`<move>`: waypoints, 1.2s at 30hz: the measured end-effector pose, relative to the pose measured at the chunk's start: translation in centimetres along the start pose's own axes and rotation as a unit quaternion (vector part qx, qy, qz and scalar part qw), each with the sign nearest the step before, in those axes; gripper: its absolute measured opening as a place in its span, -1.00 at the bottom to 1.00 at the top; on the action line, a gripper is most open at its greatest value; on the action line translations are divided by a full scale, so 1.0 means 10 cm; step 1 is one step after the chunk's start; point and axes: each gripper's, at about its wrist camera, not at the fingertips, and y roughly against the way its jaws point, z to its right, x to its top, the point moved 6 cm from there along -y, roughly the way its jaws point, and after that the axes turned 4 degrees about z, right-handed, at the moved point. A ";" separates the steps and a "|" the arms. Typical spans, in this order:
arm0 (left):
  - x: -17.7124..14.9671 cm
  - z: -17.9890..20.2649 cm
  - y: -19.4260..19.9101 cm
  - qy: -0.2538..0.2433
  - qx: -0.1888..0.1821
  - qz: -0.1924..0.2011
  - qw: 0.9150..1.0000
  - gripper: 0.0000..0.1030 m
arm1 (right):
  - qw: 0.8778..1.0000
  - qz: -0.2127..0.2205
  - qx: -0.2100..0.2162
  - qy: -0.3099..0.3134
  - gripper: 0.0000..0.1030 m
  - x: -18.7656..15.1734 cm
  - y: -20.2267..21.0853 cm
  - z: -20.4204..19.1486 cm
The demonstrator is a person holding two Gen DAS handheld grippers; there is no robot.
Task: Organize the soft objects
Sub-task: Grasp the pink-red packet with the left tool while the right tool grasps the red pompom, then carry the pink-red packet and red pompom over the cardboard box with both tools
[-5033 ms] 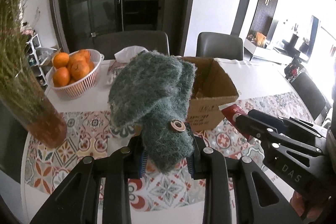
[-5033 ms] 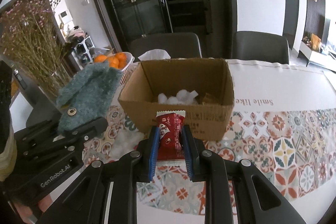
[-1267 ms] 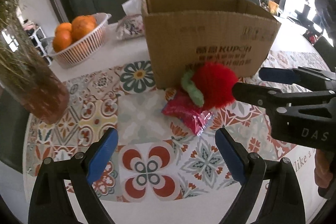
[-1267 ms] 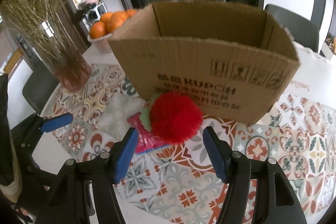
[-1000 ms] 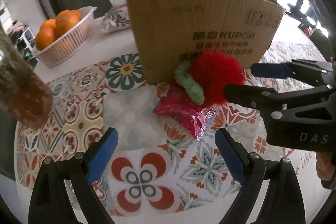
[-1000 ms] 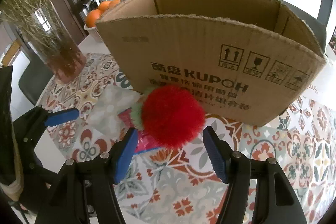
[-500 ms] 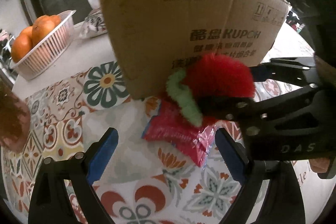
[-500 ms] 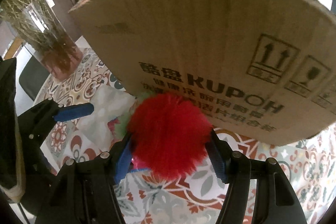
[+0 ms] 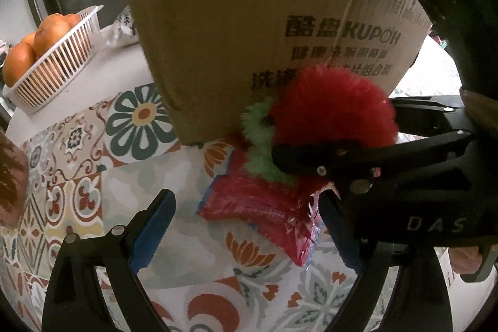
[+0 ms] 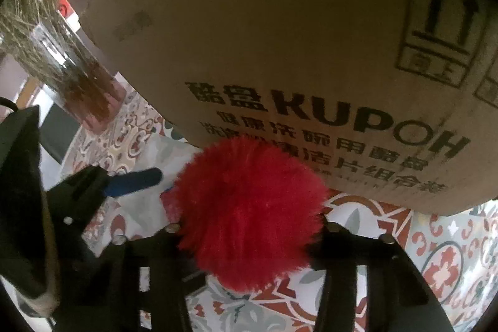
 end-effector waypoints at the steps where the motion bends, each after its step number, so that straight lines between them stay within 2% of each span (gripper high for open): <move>1: 0.00 0.01 -0.02 0.000 -0.001 -0.001 1.000 0.78 | 1.000 0.005 -0.001 -0.001 -0.19 0.00 0.02 0.01; 8: 0.03 0.07 -0.12 -0.005 0.004 -0.002 1.000 0.68 | 0.998 0.050 -0.035 -0.004 -0.27 -0.05 0.27 0.10; 13: 0.06 0.14 -0.15 -0.002 0.004 0.005 1.000 0.61 | 0.993 0.084 -0.081 -0.004 -0.27 -0.09 0.50 0.19; 18: 0.04 0.20 -0.13 -0.003 0.005 0.013 1.000 0.30 | 0.987 0.104 -0.120 0.001 -0.27 -0.13 0.64 0.22; 21: -0.05 0.23 -0.02 0.009 0.001 0.018 1.000 0.17 | 0.988 0.104 -0.118 -0.007 -0.27 -0.19 0.67 0.23; 27: -0.17 0.29 0.11 0.036 0.003 0.022 0.999 0.03 | 0.989 0.099 -0.105 -0.029 -0.27 -0.33 0.68 0.25; 36: -0.31 0.36 0.38 0.070 0.007 0.037 0.997 -0.03 | 0.988 0.114 -0.099 -0.034 -0.27 -0.37 0.85 0.19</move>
